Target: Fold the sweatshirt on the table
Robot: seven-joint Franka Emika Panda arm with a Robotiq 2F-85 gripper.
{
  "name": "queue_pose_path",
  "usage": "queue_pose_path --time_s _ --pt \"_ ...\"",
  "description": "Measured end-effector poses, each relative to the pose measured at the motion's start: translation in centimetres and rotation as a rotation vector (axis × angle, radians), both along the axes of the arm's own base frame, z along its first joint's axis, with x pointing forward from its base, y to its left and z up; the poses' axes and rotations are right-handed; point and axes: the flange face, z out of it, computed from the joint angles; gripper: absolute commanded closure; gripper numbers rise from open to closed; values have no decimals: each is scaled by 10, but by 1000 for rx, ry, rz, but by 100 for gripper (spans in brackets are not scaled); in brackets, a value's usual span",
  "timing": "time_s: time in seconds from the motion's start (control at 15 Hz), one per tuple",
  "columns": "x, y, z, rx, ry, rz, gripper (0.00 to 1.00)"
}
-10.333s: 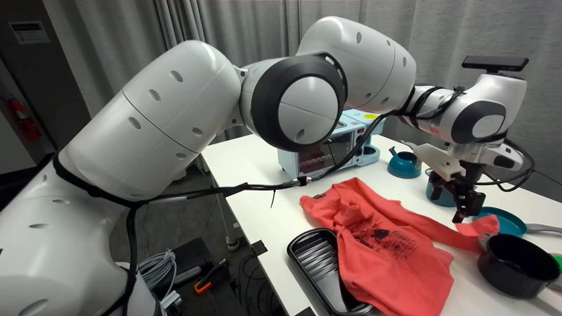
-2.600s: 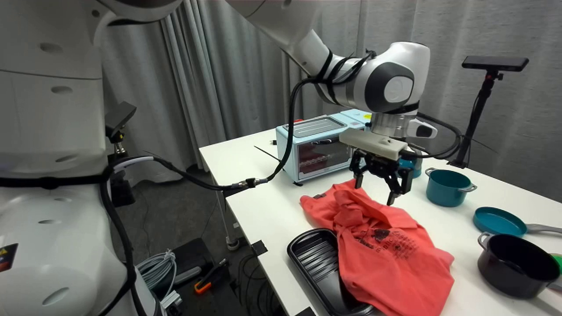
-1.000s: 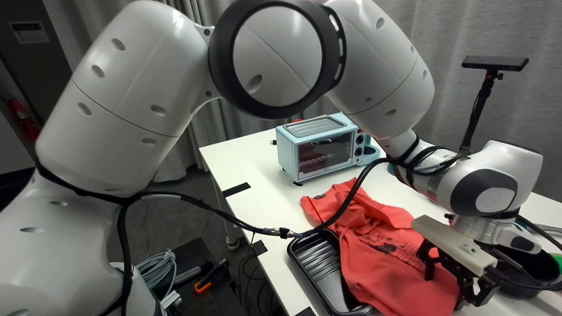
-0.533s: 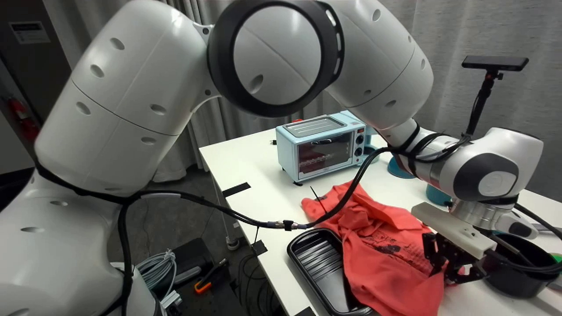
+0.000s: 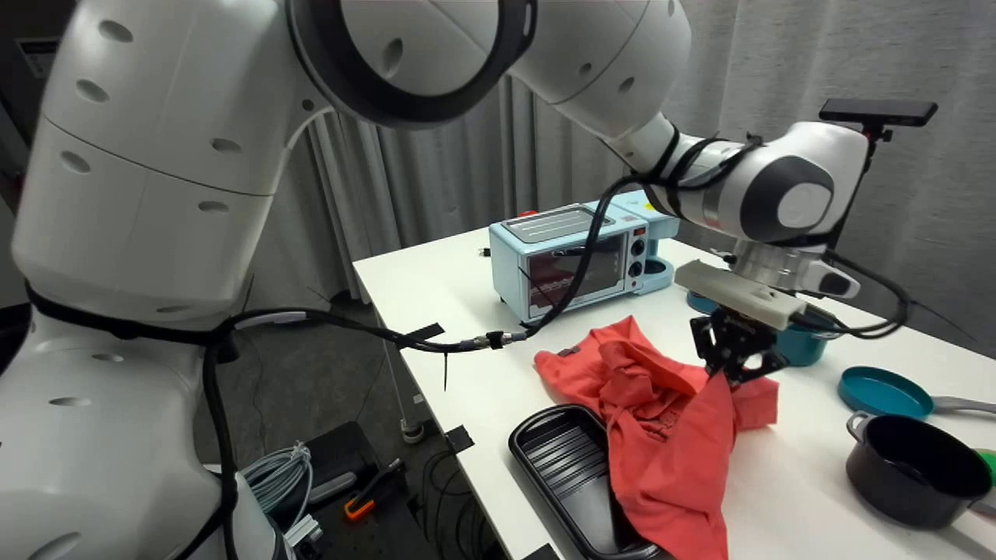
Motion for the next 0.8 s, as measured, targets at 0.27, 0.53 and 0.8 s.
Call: queue_pose_path --time_s 0.27,0.53,0.8 --pt "-4 75 29 68 -29 109 98" --pt "-15 137 45 173 -47 181 98" --pt "-18 181 67 257 -140 215 98"
